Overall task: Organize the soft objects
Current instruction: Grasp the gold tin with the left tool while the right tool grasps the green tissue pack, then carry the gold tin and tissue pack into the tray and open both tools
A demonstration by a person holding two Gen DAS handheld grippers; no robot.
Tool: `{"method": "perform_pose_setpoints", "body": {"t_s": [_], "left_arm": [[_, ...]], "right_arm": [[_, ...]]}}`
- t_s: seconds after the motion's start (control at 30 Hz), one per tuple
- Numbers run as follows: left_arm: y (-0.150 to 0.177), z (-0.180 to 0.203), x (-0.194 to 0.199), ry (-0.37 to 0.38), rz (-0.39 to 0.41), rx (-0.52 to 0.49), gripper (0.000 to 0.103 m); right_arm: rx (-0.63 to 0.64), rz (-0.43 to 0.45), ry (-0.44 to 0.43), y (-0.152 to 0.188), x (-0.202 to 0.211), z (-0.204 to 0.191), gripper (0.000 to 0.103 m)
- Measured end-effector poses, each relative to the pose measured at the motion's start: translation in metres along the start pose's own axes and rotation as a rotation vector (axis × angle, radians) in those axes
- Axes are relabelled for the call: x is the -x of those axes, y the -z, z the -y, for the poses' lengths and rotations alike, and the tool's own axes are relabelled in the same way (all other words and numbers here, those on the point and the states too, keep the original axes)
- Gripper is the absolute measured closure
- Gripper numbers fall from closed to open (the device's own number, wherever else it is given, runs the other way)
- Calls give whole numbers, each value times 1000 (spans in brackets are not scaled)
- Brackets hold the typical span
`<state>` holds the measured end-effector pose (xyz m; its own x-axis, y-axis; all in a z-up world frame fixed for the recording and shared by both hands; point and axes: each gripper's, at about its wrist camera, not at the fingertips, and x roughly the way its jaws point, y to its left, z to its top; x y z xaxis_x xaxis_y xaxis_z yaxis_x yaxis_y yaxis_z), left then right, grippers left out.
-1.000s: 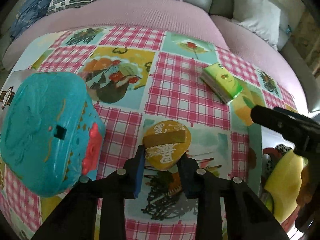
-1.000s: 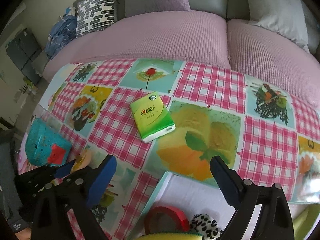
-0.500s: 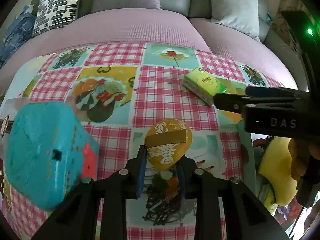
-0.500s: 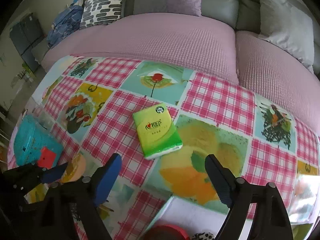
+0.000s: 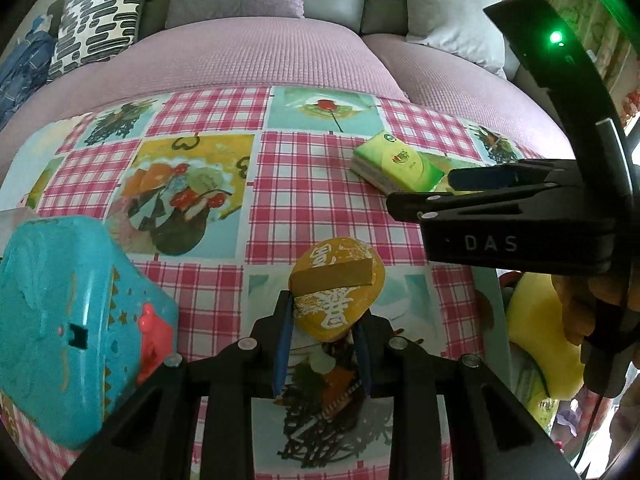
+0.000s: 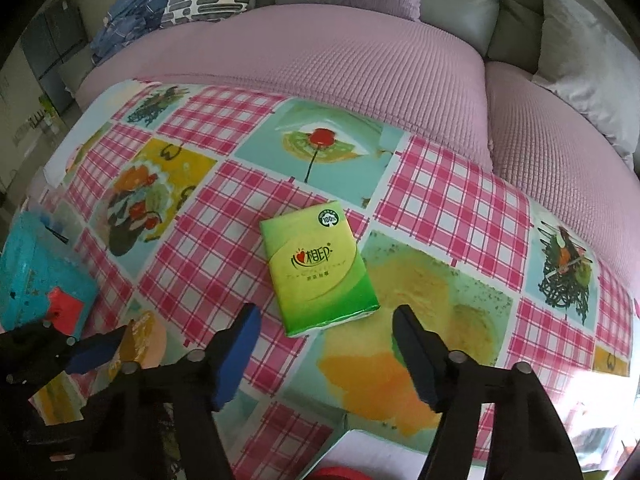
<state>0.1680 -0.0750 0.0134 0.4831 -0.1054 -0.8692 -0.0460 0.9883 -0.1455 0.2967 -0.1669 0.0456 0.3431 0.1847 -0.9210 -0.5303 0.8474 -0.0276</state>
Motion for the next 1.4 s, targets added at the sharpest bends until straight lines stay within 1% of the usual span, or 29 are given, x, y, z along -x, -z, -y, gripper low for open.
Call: {"method": "perform_pose_setpoints", "body": {"t_s": [0.03, 0.07, 0.1, 0.17, 0.37, 0.6, 0.87, 1.03, 1.27, 1.4], "left_arm": [[0, 0, 0, 1, 0, -1, 74], [0, 0, -1, 1, 0, -2, 74], [-1, 0, -2, 1, 0, -3, 74], [-1, 0, -2, 2, -1, -2, 74], [-1, 0, -1, -2, -4, -3, 74], [-2, 1, 8, -26, 0, -8, 74], [-2, 14, 42, -39, 24, -28, 74], [2, 30, 73, -33, 47, -54, 74], [19, 60, 116, -14, 70, -99, 74], [33, 76, 131, 7, 67, -120, 74]], "right_arm": [[2, -3, 1, 0, -1, 0, 41], [5, -6, 2, 0, -2, -1, 44], [6, -7, 3, -1, -3, -1, 50], [2, -10, 1, -1, -3, 0, 52], [-9, -2, -3, 1, 0, 1, 53], [-39, 26, -17, 6, 24, 4, 53], [-52, 73, -13, 17, 79, 4, 53], [-69, 92, -3, 34, 116, 3, 53], [-106, 113, 26, 68, 166, 9, 53], [-135, 111, 48, 94, 190, 17, 53]]}}
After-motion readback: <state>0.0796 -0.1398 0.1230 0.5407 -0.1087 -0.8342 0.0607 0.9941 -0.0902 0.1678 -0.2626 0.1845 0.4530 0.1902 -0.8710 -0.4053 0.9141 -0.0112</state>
